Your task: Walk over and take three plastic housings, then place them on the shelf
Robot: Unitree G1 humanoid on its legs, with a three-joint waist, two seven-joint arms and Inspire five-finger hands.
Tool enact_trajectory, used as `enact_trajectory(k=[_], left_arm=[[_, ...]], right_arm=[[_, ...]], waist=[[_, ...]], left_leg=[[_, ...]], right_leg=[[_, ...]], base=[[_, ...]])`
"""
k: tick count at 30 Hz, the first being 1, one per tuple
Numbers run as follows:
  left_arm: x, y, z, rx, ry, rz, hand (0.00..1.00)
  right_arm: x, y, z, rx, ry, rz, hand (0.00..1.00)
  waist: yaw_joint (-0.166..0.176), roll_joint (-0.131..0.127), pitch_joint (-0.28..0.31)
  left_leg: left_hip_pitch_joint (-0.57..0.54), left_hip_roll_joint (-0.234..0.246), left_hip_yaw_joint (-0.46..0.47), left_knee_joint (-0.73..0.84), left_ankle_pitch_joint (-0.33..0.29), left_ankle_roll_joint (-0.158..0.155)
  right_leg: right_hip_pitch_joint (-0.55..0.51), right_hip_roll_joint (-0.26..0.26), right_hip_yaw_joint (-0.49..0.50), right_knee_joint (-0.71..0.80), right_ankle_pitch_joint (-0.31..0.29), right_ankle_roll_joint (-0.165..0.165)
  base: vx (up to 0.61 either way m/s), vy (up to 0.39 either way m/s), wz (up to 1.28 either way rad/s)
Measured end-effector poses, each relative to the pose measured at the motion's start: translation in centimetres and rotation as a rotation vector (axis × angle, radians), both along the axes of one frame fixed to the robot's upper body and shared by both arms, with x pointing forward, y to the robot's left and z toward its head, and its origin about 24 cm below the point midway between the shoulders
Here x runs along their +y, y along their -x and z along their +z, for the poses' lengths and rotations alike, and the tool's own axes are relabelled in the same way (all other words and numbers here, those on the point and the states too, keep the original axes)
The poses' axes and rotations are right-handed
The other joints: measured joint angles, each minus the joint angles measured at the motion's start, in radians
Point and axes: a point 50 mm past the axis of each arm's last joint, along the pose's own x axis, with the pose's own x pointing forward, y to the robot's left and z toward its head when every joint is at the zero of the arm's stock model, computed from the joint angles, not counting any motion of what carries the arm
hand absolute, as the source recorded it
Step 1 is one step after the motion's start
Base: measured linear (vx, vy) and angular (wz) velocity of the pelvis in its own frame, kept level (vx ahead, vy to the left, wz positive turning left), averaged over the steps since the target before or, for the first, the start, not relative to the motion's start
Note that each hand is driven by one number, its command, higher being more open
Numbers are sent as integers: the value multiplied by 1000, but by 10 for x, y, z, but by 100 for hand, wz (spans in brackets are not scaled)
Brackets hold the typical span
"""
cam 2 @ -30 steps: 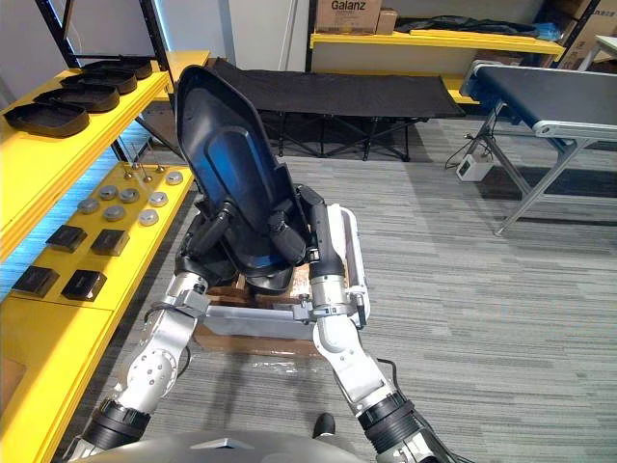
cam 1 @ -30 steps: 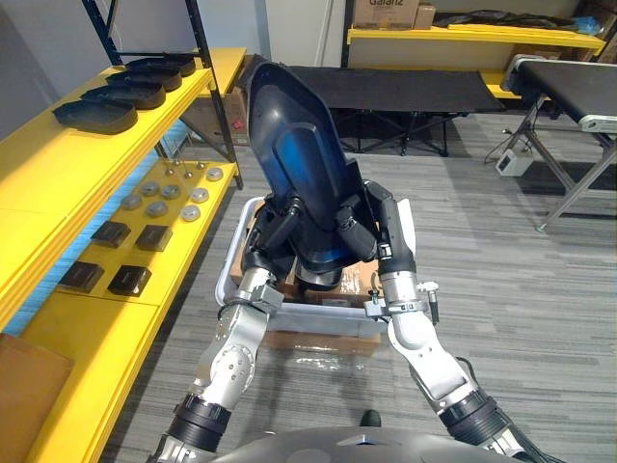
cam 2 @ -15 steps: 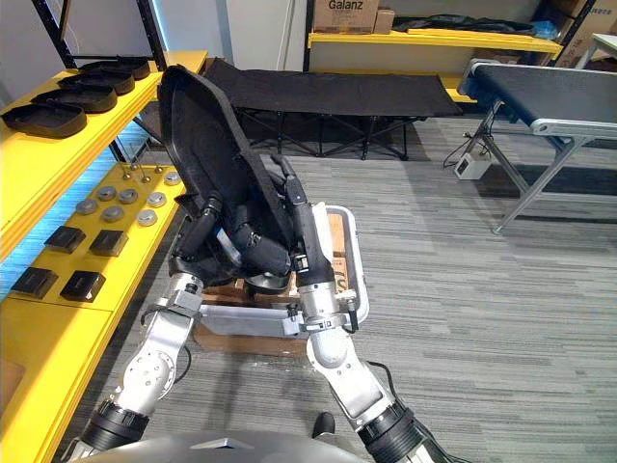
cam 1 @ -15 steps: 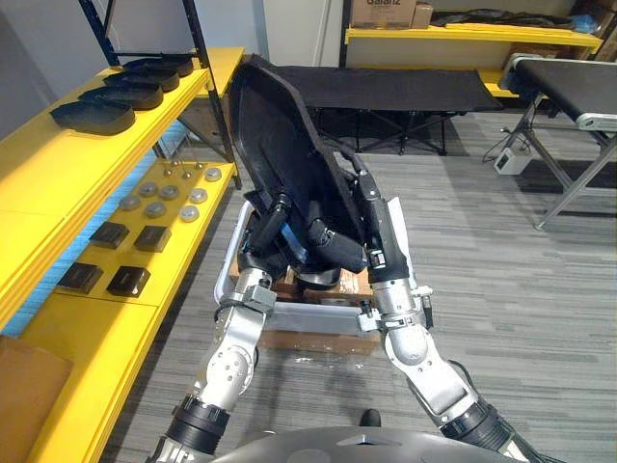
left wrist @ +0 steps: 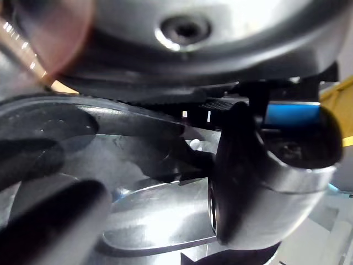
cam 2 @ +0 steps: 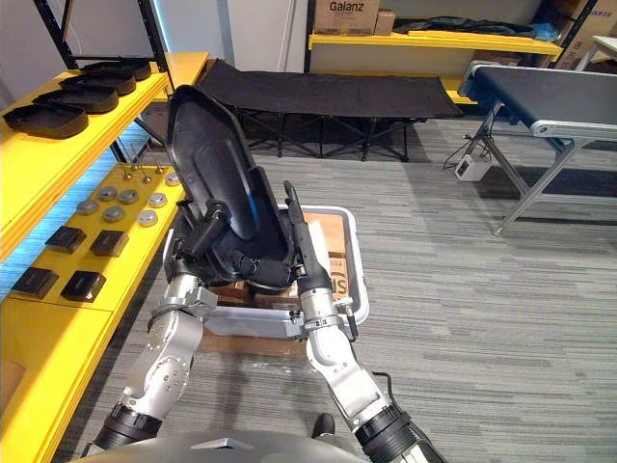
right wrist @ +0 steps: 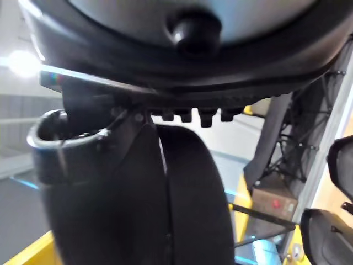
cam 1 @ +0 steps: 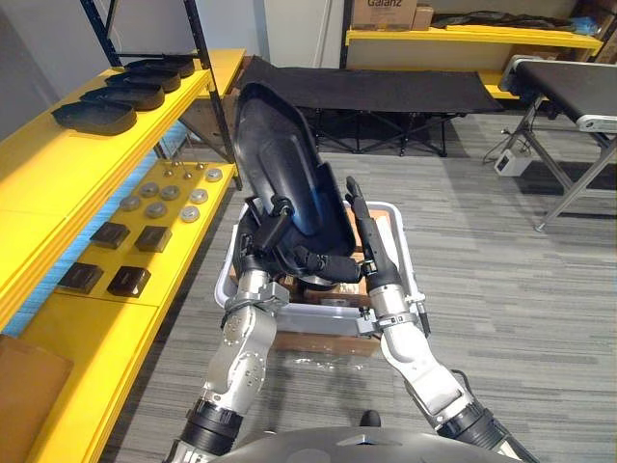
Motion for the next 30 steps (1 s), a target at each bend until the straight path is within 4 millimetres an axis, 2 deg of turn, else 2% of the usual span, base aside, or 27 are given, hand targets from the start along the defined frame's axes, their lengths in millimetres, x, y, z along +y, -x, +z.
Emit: enact_trajectory(k=[3, 6, 9, 13, 17, 19, 22, 25, 26, 30], left_arm=[[24, 3, 0, 31, -124, 262, 0], [62, 10, 7, 14, -261, 559, 0], [78, 16, 12, -7, -331, 688, 0], [74, 15, 13, -24, -368, 675, 0], [67, 16, 13, -73, -347, 590, 0], [67, 19, 13, -115, -292, 540, 0], [68, 22, 11, -146, -213, 496, 0], [72, 30, 7, -164, -139, 450, 0], [73, 37, 8, -175, -134, 434, 0], [79, 46, 16, -214, -147, 445, 0]], right_arm=[[-1, 0, 0, 8, -25, -24, 100], [-13, 1, -8, 67, -65, -62, 100], [-22, 2, -13, 145, -198, -64, 100], [-25, 3, -10, 167, -411, 36, 100], [-35, 1, -7, 142, -537, 63, 100], [-48, 4, -11, 143, -557, 18, 100], [-67, 11, -22, 183, -532, -93, 100], [-95, 21, -44, 269, -554, -249, 100], [-110, 28, -54, 297, -568, -326, 100], [-122, 31, -54, 284, -591, -367, 100]], waist=[[1, -1, 0], [7, -3, 1], [17, -8, -2], [23, -16, -1], [16, -17, -1], [1, -17, -1], [-1, -18, 0], [-3, -17, 1], [-4, -16, 4], [-2, -13, 13]], left_leg=[[1, 0, 1, -1, 0, 0], [12, 0, 8, -7, 0, 0], [17, -2, 9, -17, -1, 1], [17, -2, 12, -18, -2, 0], [16, -2, 20, -19, -2, 0], [16, -2, 24, -20, -2, 0], [20, 0, 36, -23, -3, 1], [32, 0, 51, -34, -5, 1], [32, 0, 51, -34, -6, 1], [32, 0, 50, -34, -7, 1]], right_leg=[[1, 1, 1, 0, 0, 0], [6, 1, 7, 0, 0, 0], [9, 0, 8, 0, -1, 1], [7, -1, 11, 0, -1, 0], [0, -1, 20, 0, -1, 0], [-2, -1, 23, 0, -1, 0], [-7, -1, 36, 0, -1, 0], [-7, 0, 51, 0, -1, 1], [-7, 0, 51, 0, -1, 1], [-7, 0, 50, 0, -2, 0]], base=[[0, 0, 0], [0, 0, -4], [0, 0, 0], [-2, 4, -1], [3, 14, -7], [13, 15, -5], [15, 22, -13], [12, 24, -14], [0, 0, 0], [0, 0, 0]])
